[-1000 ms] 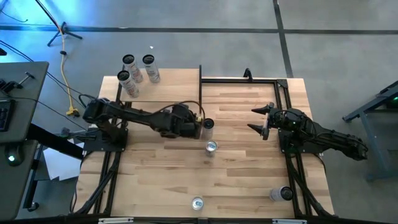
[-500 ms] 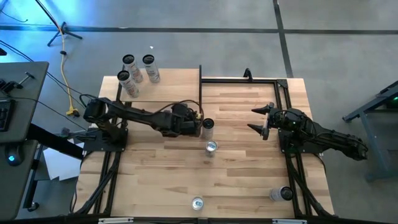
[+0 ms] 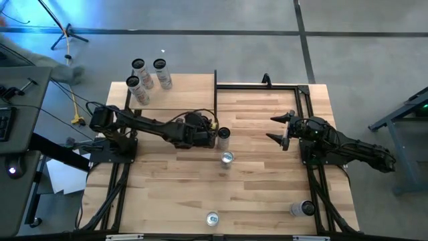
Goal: Place canned beverage on shelf
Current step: Put the bottom white yellow soda can on the shelf
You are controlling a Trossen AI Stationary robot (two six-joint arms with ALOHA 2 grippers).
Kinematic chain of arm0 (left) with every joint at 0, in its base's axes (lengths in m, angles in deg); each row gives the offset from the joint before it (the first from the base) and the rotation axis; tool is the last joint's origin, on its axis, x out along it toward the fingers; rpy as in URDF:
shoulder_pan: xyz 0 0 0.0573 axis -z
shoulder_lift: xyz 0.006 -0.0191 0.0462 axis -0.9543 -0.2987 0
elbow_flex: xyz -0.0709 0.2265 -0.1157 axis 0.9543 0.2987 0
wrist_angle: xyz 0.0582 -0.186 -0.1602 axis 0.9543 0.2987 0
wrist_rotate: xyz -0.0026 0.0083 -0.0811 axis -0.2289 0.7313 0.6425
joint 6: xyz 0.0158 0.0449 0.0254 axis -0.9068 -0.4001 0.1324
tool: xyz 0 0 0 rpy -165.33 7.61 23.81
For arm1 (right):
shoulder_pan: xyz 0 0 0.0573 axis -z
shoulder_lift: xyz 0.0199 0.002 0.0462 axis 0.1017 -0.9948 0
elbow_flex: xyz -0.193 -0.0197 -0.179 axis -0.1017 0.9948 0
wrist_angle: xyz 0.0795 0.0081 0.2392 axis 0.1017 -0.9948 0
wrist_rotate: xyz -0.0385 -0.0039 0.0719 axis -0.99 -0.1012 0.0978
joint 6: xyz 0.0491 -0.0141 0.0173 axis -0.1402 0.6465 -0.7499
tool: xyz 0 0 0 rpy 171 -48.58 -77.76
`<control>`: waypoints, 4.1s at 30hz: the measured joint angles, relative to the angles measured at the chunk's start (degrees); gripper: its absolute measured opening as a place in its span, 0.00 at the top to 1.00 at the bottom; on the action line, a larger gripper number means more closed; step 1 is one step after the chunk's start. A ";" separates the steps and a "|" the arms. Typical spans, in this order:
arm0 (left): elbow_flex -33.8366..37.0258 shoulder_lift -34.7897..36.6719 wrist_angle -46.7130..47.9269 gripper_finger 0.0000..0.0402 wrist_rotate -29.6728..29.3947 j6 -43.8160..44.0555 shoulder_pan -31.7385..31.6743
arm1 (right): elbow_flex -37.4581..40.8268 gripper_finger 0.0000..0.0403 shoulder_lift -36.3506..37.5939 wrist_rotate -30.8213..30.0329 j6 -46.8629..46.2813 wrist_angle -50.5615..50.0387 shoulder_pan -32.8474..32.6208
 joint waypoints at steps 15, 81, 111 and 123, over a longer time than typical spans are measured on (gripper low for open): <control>0.11 3.73 3.25 0.04 -0.47 4.43 3.29 | 0.00 0.04 0.01 0.00 0.00 0.02 0.01; -32.02 -6.69 38.24 0.00 47.99 39.94 -13.53 | 0.00 0.04 -0.04 0.00 -0.01 0.00 0.01; -31.93 -11.43 39.13 0.02 47.12 34.97 -16.06 | 0.00 0.04 -0.44 0.00 -0.01 0.01 0.01; -31.93 -11.45 39.96 0.34 47.12 35.45 -15.67 | 0.00 0.04 -0.44 0.00 0.02 0.00 0.00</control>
